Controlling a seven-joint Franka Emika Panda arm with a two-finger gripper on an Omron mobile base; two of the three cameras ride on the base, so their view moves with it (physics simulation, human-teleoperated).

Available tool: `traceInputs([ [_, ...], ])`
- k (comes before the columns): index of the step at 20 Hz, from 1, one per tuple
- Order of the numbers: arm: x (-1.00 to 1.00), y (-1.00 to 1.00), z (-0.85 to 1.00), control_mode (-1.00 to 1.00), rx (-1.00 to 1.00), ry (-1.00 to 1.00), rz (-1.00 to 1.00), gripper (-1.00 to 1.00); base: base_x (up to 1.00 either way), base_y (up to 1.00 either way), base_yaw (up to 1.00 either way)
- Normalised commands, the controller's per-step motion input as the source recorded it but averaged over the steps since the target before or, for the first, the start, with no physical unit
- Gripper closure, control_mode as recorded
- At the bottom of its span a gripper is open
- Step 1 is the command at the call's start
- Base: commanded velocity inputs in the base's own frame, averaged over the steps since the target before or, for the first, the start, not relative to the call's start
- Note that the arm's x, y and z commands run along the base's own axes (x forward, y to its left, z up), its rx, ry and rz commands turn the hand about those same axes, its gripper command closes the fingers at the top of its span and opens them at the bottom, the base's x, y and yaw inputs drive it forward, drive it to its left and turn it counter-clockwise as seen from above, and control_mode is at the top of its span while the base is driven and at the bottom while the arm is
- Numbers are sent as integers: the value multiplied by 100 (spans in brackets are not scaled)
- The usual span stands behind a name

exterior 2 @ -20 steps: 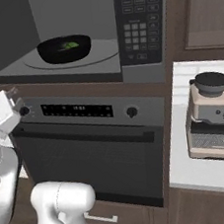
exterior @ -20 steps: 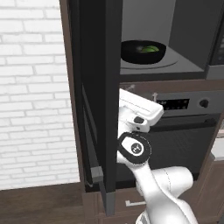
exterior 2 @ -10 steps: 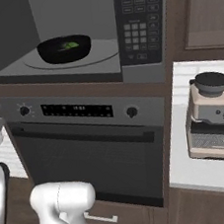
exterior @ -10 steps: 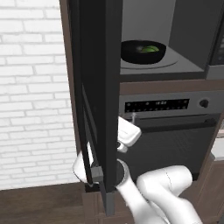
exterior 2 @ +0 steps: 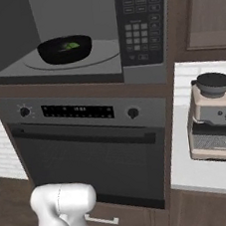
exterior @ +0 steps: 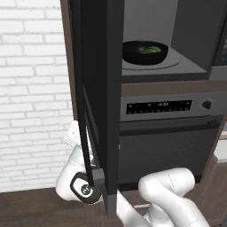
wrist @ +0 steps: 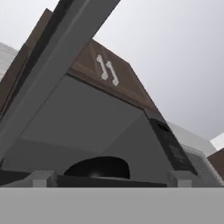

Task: Pick the avocado from the sink and place it in the bowl. Then pick the bowl and place it in the microwave. Then close the microwave door and press the start button.

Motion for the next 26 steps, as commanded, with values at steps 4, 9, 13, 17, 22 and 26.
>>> traceInputs([
  [4, 0, 97, -14, -100, 0, 0, 4, -100, 0, 0, 0],
  [9, 0, 85, -5, -100, 0, 0, 2, -100, 0, 0, 0],
  [13, -20, 38, 28, -100, 0, -7, 0, -100, 0, 0, 0],
  [17, -39, -3, 31, -100, 6, -14, -2, -100, 0, 0, 0],
  [22, -38, -10, 36, -100, 12, -11, -4, -100, 0, 0, 0],
  [26, -34, -30, 45, -100, 17, -7, -4, -100, 0, 0, 0],
])
